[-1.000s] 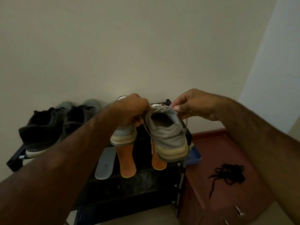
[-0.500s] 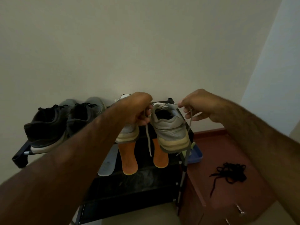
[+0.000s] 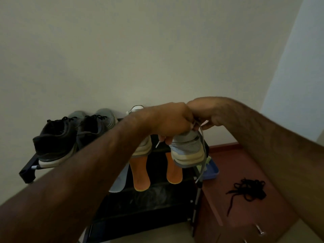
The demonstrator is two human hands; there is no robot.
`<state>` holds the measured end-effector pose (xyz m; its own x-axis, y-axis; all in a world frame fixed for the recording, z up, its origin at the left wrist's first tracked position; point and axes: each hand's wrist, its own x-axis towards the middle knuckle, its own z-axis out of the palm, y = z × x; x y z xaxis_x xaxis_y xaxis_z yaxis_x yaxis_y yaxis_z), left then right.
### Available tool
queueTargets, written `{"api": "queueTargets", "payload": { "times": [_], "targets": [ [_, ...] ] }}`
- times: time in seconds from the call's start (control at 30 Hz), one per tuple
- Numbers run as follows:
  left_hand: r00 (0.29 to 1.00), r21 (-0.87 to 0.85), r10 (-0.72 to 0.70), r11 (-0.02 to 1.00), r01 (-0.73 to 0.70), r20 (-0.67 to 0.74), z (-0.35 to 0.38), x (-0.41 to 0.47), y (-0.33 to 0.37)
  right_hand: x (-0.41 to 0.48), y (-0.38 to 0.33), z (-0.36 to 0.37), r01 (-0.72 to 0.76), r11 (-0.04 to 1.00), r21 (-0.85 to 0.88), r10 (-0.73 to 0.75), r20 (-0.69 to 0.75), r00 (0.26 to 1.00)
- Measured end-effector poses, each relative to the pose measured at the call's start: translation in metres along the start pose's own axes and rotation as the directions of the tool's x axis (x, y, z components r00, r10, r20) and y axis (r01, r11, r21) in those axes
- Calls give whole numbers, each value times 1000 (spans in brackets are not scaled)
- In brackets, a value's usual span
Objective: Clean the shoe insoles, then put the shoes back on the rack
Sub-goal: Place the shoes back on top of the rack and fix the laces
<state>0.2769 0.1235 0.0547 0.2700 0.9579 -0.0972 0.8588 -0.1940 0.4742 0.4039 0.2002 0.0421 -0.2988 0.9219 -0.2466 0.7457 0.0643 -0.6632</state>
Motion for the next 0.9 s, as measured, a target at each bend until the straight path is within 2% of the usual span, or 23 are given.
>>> {"api": "queueTargets", "payload": {
  "times": [0.03, 0.1, 0.13, 0.17, 0.27, 0.4, 0.47, 0.53, 0.7, 0.9],
  "targets": [
    [999, -88, 14, 996, -18, -49, -1, -5, -6, -2, 3, -3, 8, 999, 49, -8, 2, 1000],
    [968, -259, -23, 965, -44, -249, -2, -11, -23, -3, 5, -7, 0, 984, 177, -8, 45, 999],
    [943, -264, -60, 964, -31, -328, -1, -9, -33, -4, 4, -9, -9, 973, 229, -8, 74, 997],
    [937, -219, -80, 976, 5, -339, 2, -5, -42, -5, 2, -10, -16, 965, 260, -9, 93, 996],
    [976, -86, -65, 995, 48, -208, 17, 16, -53, -13, -9, -15, 6, 959, 282, -31, 86, 996],
    [963, 110, -32, 992, 63, -267, 21, 37, -39, -35, -31, -28, 34, 975, 222, -50, 68, 996],
    [974, 285, -17, 955, 83, -226, 19, 46, -32, -50, -41, -38, 46, 981, 190, -56, 48, 997],
    [975, 373, -39, 920, 120, -218, 18, 55, -29, -66, -50, -49, 68, 984, 163, -73, 22, 997],
    [971, 456, -68, 874, 168, -228, 17, 66, -23, -102, -56, -74, 132, 989, 69, -134, 15, 991],
    [976, 373, -94, 914, 162, -195, 7, 64, -23, -108, -44, -76, 236, 972, 16, -234, -73, 969]
  ]
}}
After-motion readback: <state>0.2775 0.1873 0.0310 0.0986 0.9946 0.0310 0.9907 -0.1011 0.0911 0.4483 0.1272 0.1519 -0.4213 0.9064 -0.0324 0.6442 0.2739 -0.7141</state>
